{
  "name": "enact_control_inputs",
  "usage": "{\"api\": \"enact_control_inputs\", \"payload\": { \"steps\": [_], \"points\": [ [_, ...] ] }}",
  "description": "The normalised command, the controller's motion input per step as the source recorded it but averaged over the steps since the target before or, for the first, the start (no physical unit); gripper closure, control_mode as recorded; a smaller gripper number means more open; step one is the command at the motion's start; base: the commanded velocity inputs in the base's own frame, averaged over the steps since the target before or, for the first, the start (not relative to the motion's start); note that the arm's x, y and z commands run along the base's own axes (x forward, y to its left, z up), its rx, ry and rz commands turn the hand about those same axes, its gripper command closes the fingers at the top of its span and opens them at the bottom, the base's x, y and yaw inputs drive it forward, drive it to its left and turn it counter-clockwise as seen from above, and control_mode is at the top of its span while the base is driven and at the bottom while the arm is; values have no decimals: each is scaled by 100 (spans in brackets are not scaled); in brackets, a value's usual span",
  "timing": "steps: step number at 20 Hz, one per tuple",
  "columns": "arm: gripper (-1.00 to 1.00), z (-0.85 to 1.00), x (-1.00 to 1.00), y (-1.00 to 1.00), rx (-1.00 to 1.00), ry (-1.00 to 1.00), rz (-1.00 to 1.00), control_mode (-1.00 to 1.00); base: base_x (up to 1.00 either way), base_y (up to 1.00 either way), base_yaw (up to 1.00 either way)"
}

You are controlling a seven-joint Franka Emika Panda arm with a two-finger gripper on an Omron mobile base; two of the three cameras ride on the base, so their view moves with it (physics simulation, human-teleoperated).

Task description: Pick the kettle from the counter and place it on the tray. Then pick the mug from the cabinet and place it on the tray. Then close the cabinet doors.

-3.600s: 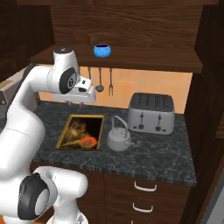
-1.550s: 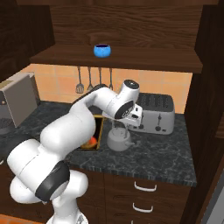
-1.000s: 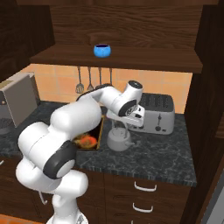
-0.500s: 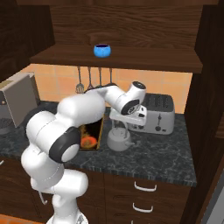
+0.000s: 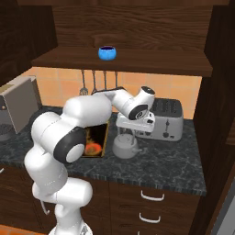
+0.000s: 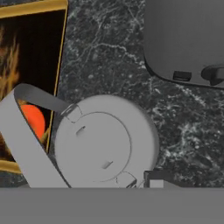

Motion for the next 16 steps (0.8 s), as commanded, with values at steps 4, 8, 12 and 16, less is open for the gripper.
{"api": "enact_control_inputs", "payload": {
  "steps": [4, 8, 12, 16],
  "points": [
    [100, -2, -22, 7, 0, -4, 3, -100, 0, 0, 0],
    [100, 13, -40, 19, 0, -4, 0, -100, 0, 0, 0],
    [100, 33, -29, 63, -4, -10, 2, -100, 0, 0, 0],
    [100, 31, -6, 89, -9, -6, 6, -100, 0, 0, 0]
  ]
}}
